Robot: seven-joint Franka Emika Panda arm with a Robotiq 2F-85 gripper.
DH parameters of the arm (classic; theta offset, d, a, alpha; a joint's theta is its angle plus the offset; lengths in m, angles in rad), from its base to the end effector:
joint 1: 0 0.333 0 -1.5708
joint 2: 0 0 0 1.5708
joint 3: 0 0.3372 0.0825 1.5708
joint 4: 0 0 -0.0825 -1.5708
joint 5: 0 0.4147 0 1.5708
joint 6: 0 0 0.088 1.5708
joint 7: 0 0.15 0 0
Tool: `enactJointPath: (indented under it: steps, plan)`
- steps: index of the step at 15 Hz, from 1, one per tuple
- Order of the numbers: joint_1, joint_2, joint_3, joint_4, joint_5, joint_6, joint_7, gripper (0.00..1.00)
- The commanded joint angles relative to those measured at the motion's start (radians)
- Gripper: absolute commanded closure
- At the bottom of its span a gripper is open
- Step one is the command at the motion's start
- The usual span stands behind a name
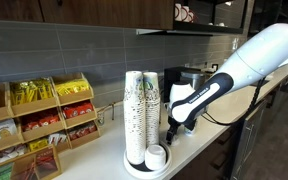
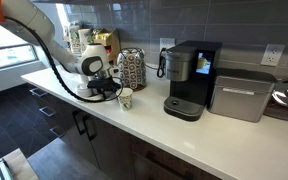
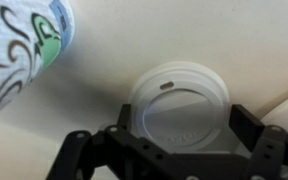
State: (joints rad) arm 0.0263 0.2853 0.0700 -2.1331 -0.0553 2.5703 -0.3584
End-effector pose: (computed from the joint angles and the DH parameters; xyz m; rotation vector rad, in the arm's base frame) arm 0.6173 0.0593 0.2425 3.0048 0.7586 0.2325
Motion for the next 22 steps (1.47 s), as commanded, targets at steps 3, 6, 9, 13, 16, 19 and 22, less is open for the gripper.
enactJointPath:
  steps: [3,6,9,13,16,19,22]
  plan:
    - [-0.009,0.028,0.004,0.017,-0.009,0.012,0.013,0.00]
    - [-0.011,0.033,0.005,0.022,-0.006,0.010,0.009,0.05]
    - [-0.012,0.030,0.006,0.023,-0.004,0.009,0.005,0.06]
    - [-0.013,0.025,0.006,0.024,-0.003,0.006,0.008,0.10]
    - [-0.016,0.021,0.006,0.023,-0.001,0.006,0.008,0.11]
    - [-0.019,0.019,0.006,0.021,0.000,0.006,0.008,0.09]
    - [-0.021,0.015,0.006,0.019,0.000,0.004,0.007,0.11]
